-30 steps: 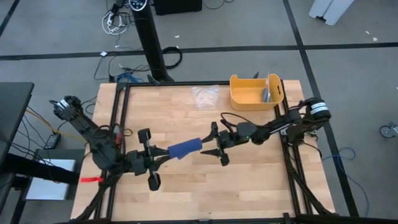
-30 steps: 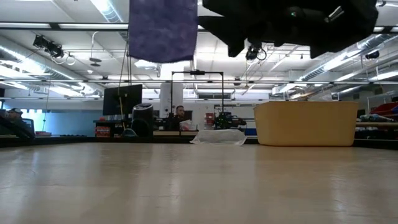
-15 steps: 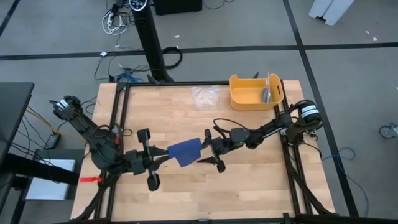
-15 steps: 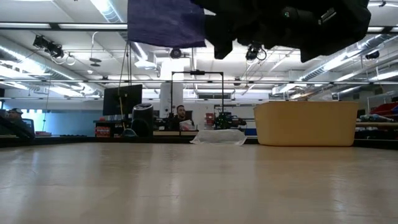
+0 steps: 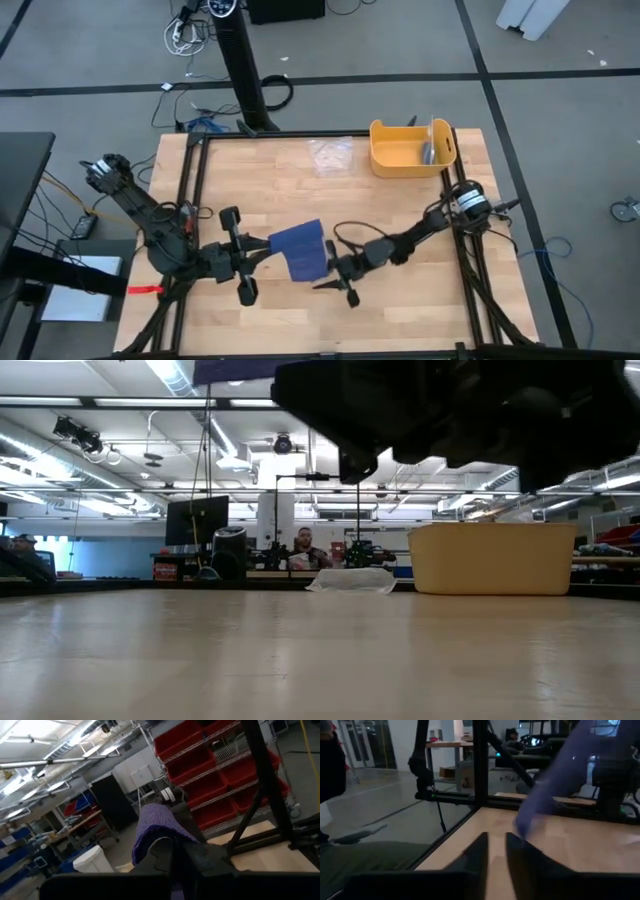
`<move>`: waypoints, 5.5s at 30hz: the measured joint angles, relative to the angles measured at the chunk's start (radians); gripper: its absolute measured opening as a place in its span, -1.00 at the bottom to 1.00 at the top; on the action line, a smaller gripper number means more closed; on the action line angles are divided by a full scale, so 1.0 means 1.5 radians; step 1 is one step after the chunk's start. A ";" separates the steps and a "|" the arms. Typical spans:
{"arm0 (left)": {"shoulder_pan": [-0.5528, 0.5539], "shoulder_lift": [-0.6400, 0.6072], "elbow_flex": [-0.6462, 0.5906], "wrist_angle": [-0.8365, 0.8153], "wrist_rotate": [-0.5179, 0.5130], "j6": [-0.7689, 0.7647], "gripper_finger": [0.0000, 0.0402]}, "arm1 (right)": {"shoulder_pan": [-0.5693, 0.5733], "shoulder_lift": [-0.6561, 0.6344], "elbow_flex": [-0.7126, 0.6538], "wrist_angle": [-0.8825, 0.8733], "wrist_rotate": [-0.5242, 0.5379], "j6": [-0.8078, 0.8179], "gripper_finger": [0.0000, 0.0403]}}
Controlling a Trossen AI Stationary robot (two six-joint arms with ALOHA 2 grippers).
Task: Roll bandage
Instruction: Roll the violet bandage
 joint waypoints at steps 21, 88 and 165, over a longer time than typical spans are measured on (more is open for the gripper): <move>-0.001 0.006 -0.001 -0.029 -0.010 0.005 -0.91 | 0.110 -0.063 -0.020 -0.047 0.335 -0.079 -0.33; -0.005 0.006 -0.001 -0.010 0.030 0.018 -0.91 | -0.042 -0.085 -0.044 -0.053 0.080 0.077 -0.31; -0.119 0.167 -0.112 0.105 -0.065 0.072 -0.91 | -0.101 -0.229 0.313 -0.556 0.236 -0.072 -0.49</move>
